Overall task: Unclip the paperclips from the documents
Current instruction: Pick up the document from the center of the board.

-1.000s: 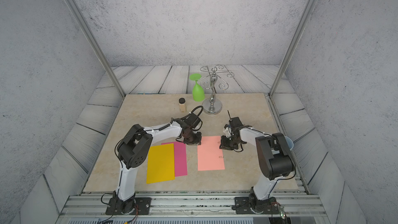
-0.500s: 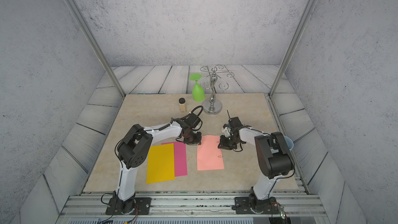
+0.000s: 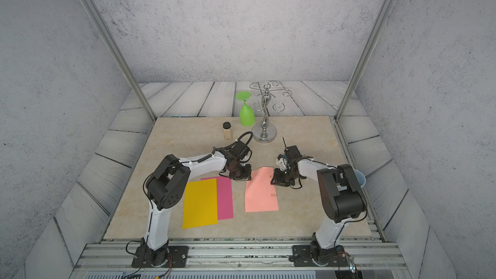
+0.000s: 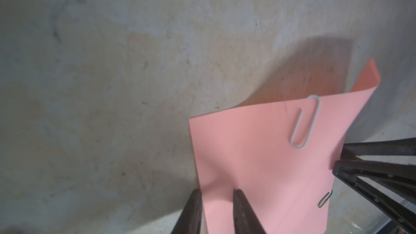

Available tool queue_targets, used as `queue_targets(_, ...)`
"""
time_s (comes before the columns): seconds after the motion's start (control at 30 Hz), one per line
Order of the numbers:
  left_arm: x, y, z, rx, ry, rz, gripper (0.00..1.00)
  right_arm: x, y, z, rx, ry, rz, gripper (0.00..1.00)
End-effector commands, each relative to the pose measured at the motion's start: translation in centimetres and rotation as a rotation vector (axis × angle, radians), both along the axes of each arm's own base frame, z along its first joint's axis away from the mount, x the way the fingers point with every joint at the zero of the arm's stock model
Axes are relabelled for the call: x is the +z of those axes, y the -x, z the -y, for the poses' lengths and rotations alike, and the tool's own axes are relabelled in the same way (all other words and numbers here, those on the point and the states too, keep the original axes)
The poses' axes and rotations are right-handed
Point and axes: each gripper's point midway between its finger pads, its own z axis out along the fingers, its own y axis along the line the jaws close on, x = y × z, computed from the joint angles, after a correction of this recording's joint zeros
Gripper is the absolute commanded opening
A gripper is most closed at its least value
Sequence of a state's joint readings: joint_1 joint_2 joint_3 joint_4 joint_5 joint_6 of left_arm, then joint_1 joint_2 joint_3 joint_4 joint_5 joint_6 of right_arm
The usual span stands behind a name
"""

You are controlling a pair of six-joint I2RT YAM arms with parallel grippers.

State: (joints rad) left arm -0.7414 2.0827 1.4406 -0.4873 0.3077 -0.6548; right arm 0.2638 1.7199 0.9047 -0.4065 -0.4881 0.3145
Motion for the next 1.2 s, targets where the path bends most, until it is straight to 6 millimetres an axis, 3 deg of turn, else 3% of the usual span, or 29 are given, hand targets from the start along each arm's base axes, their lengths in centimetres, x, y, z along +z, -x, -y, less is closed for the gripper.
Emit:
queue_targets(0.0,-2.5,1.4,-2.6,0.032,-0.091,-0.057,0.29,-2.2,2.0,0.8,0.001,0.058,-0.092,0.24)
queue_targets(0.47,0.3,0.8,-3.3,0.066,-0.071,-0.012,0.3,-1.9,2.4,0.7,0.0,0.045,-0.096,0.24)
queue_targets(0.67,1.0,1.6,-3.5,0.086,-0.053,-0.039,0.31,-1.9,2.5,0.7,0.005,0.045,-0.095,0.24)
queue_targets(1.17,-0.8,2.1,-2.1,0.115,0.006,-0.108,0.27,-1.9,2.6,0.7,0.005,0.038,-0.095,0.24)
